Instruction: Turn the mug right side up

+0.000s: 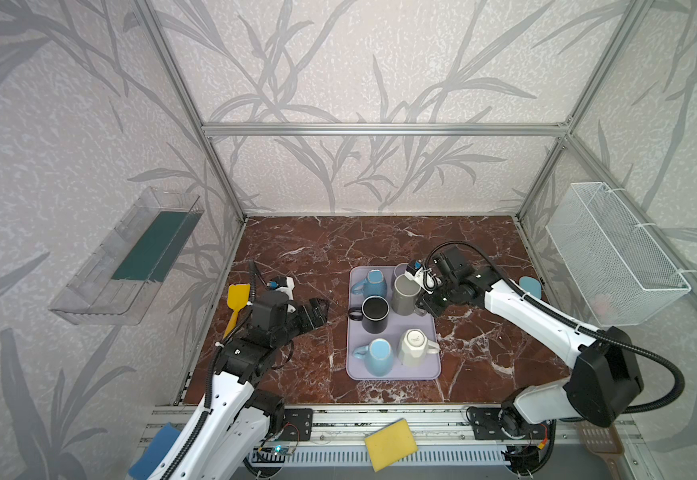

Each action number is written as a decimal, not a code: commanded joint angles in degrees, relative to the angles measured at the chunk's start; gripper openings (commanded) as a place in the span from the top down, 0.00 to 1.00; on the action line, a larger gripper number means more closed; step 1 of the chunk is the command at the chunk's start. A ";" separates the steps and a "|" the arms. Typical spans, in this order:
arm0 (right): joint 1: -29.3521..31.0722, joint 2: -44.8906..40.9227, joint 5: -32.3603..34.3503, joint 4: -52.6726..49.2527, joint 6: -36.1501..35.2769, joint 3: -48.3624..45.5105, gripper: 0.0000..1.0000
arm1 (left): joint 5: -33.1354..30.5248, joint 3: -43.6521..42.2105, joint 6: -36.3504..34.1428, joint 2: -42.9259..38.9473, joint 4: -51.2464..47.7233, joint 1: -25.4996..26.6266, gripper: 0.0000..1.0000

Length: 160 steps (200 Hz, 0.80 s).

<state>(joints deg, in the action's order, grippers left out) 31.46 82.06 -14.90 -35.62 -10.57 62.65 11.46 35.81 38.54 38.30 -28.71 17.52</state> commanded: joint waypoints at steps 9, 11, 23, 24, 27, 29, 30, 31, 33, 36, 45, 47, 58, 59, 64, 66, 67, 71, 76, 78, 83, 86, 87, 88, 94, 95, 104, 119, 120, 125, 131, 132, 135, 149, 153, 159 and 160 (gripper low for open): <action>0.17 -3.74 -2.40 7.70 3.01 -0.15 1.00 | 1.01 -0.50 -0.31 -0.79 0.49 0.15 0.05; 0.17 -3.77 -2.59 7.85 3.14 -0.22 1.00 | 0.99 -0.55 -0.29 -0.78 0.45 0.17 0.05; 0.05 -3.84 -3.07 8.37 3.65 -0.46 1.00 | 0.98 -0.57 -0.25 -0.77 0.45 0.15 0.05; 0.07 -3.84 -3.09 8.37 3.68 -0.53 1.00 | 1.00 -0.57 -0.24 -0.77 0.43 0.15 0.05; 0.08 -3.84 -3.31 8.50 3.83 -0.53 1.00 | 0.94 -0.57 -0.24 -0.77 0.49 0.20 0.05; 0.09 -3.84 -3.41 8.60 3.94 -0.58 1.00 | 0.97 -0.57 -0.27 -0.80 0.45 0.16 0.05; 0.04 -3.84 -3.49 8.57 3.96 -0.55 1.00 | 1.00 -0.57 -0.25 -0.79 0.47 0.15 0.05; 0.02 -3.84 -3.57 8.60 4.01 -0.58 1.00 | 0.96 -0.57 -0.24 -0.78 0.48 0.15 0.05; 0.05 -3.88 -3.69 8.65 3.98 -0.62 1.00 | 1.00 -0.57 -0.23 -0.80 0.49 0.15 0.05; 0.04 -3.92 -3.93 8.79 4.11 -0.60 1.00 | 0.96 -0.57 -0.22 -0.78 0.50 0.15 0.05; -0.09 -4.09 -4.38 9.69 4.94 -1.11 1.00 | 1.10 -0.57 -0.18 -0.91 0.58 0.16 0.05; -0.13 -4.14 -4.58 10.00 5.12 -1.23 1.00 | 1.10 -0.57 -0.21 -0.92 0.58 0.15 0.05; -0.39 -4.43 -5.63 11.25 5.77 -1.88 1.00 | 1.41 -0.74 -0.22 -0.99 0.87 0.15 0.05; -0.41 -4.44 -5.74 11.35 5.84 -1.94 1.00 | 1.43 -0.74 -0.22 -1.01 0.90 0.15 0.05; -0.64 -4.58 -6.32 11.99 6.38 -2.21 1.00 | 1.51 -0.79 -0.22 -1.07 0.93 0.15 0.05; -0.69 -4.62 -6.62 12.29 6.53 -2.32 1.00 | 1.58 -0.82 -0.22 -1.05 1.00 0.15 0.05; -0.74 -4.67 -6.76 12.35 6.66 -2.39 1.00 | 1.65 -0.83 -0.22 -1.09 1.01 0.19 0.05; -0.93 -4.78 -7.35 12.84 7.04 -2.67 1.00 | 1.78 -0.82 -0.20 -1.14 1.06 0.15 0.05; -1.22 -4.96 -7.94 13.45 7.46 -2.95 1.00 | 1.89 -0.91 -0.17 -1.22 1.24 0.16 0.05; -1.34 -5.04 -8.22 13.64 7.64 -3.08 1.00 | 1.92 -0.92 -0.19 -1.22 1.28 0.17 0.05; -1.48 -5.22 -8.72 14.37 8.12 -3.42 1.00 | 2.03 -0.92 -0.22 -1.34 1.36 0.16 0.05; -1.59 -5.32 -9.01 14.76 8.34 -3.64 1.00 | 2.12 -0.94 -0.22 -1.38 1.37 0.16 0.05; -1.59 -5.37 -9.10 14.90 8.40 -3.70 1.00 | 2.10 -0.93 -0.22 -1.39 1.42 0.20 0.05; -1.71 -5.40 -9.19 15.02 8.52 -3.73 1.00 | 2.17 -0.93 -0.22 -1.34 1.40 0.17 0.05; -1.89 -5.66 -9.84 15.66 8.87 -4.21 1.00 | 2.16 -0.92 -0.21 -1.43 1.45 0.25 0.05; -1.91 -5.67 -9.91 15.79 8.93 -4.30 1.00 | 2.16 -0.92 -0.22 -1.41 1.46 0.20 0.05; -2.18 -5.94 -10.27 16.71 9.54 -4.70 1.00 | 2.18 -0.96 -0.22 -1.48 1.53 0.21 0.05; -2.54 -6.12 -10.59 17.12 9.79 -5.09 1.00 | 2.23 -1.01 -0.21 -1.72 1.53 0.16 0.05; -2.54 -6.08 -10.59 17.14 9.78 -5.13 1.00 | 2.24 -1.01 -0.22 -1.68 1.50 0.20 0.05; -2.59 -6.12 -10.59 17.10 9.78 -5.13 1.00 | 2.25 -1.09 -0.21 -1.68 1.53 0.18 0.05; -2.72 -6.12 -10.90 16.97 9.85 -5.09 1.00 | 2.29 -1.10 -0.21 -1.74 1.50 0.22 0.05; -2.72 -6.12 -11.01 16.93 9.81 -5.08 1.00 | 2.27 -1.10 -0.22 -1.74 1.48 0.23 0.05; -2.88 -6.12 -11.21 16.92 9.83 -5.15 1.00 | 2.27 -1.14 -0.18 -1.79 1.51 0.18 0.05; -3.16 -6.29 -11.47 17.42 10.24 -5.52 1.00 | 2.39 -1.18 -0.22 -1.84 1.56 0.16 0.05; -3.16 -6.38 -11.47 17.57 10.29 -5.61 1.00 | 2.42 -1.19 -0.22 -1.84 1.63 0.26 0.05; -3.25 -6.39 -11.47 17.62 10.32 -5.61 1.00 | 2.38 -1.18 -0.14 -1.83 1.64 0.16 0.05; -3.25 -6.43 -11.47 17.61 10.35 -5.61 1.00 | 2.40 -1.18 -0.14 -1.83 1.64 0.20 0.05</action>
<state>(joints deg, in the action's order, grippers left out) 28.64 78.67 -23.29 -23.94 -1.02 56.84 13.63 35.09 38.57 37.15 -27.51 17.52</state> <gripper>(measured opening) 0.171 0.949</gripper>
